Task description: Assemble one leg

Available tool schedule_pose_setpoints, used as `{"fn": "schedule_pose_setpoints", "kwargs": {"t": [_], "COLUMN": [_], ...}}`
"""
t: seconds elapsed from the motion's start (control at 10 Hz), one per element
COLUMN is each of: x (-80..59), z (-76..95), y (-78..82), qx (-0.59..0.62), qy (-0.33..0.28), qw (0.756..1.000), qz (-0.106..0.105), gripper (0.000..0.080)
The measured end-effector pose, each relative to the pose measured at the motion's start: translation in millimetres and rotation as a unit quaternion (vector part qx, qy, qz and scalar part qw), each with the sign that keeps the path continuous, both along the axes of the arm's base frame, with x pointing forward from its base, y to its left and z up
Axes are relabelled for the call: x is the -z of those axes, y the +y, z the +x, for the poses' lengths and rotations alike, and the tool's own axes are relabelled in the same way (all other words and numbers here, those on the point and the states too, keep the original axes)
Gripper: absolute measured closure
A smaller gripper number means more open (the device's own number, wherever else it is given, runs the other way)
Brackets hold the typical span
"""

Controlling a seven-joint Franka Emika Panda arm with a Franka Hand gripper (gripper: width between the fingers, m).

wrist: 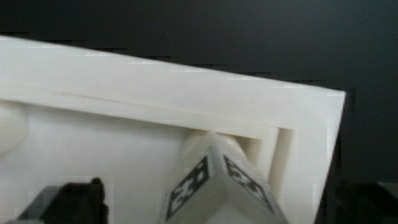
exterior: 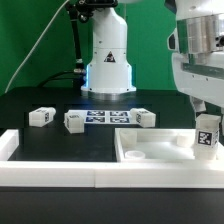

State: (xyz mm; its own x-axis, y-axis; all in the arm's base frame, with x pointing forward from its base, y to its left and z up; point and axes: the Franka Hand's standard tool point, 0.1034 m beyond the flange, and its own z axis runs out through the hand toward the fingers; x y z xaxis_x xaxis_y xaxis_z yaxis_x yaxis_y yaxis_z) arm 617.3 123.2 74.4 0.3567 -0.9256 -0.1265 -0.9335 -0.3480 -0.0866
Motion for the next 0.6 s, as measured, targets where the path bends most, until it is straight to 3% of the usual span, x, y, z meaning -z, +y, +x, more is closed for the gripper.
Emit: {"fn": "schedule_pose_setpoints", "kwargs": {"t": [0.2, 0.6], "x": [-1.0, -2.8], "z": [1.9, 3.8], "y": [-6.3, -8.2], "qx": [-0.128, -0.284], "qy": [-0.005, -0.023], "qw": [0.991, 0.958], "qz": [-0.024, -0.041], "gripper": [0.0151, 0.0151]}}
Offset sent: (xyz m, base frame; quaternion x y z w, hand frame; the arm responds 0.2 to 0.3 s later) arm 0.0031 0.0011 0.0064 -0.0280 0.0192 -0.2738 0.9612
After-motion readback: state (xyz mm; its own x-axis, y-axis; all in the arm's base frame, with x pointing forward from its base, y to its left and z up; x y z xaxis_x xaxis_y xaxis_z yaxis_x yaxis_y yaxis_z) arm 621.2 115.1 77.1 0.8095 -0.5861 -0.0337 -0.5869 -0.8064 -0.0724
